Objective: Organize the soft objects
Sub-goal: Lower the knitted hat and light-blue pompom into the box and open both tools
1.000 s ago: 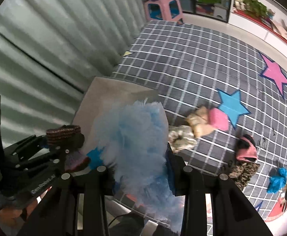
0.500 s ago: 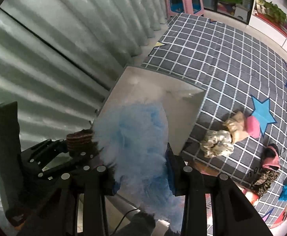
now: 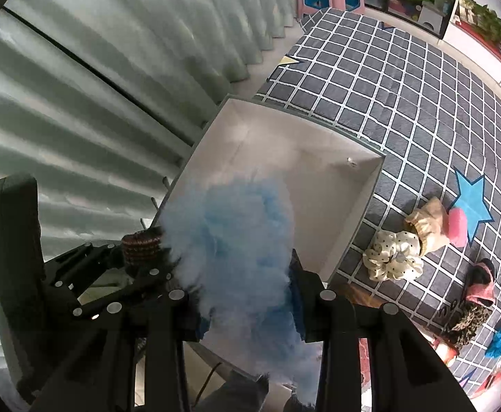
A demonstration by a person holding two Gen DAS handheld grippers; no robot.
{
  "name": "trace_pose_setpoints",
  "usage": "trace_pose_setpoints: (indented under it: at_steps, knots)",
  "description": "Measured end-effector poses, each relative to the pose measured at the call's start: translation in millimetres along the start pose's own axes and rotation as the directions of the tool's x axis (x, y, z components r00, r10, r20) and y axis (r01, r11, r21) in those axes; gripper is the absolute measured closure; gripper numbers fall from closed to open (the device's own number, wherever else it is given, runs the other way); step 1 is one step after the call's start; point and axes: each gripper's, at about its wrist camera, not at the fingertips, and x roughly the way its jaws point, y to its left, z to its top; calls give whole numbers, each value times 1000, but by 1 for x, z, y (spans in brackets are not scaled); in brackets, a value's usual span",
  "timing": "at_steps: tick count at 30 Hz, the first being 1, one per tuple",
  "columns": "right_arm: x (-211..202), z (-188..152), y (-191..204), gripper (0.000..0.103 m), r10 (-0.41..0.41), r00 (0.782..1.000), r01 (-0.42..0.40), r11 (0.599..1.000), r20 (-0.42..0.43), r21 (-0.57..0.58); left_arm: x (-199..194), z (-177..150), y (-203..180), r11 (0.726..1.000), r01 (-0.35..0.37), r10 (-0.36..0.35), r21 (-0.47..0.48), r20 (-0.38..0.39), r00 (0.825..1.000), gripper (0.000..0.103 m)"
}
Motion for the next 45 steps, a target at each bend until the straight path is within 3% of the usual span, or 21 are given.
trace_pose_setpoints:
  at_steps: [45]
  knots:
    - [46,15,-19,65,19,996,-12,997,-92,70,44,6,-5,1000,-11,13,14,-98,995,62]
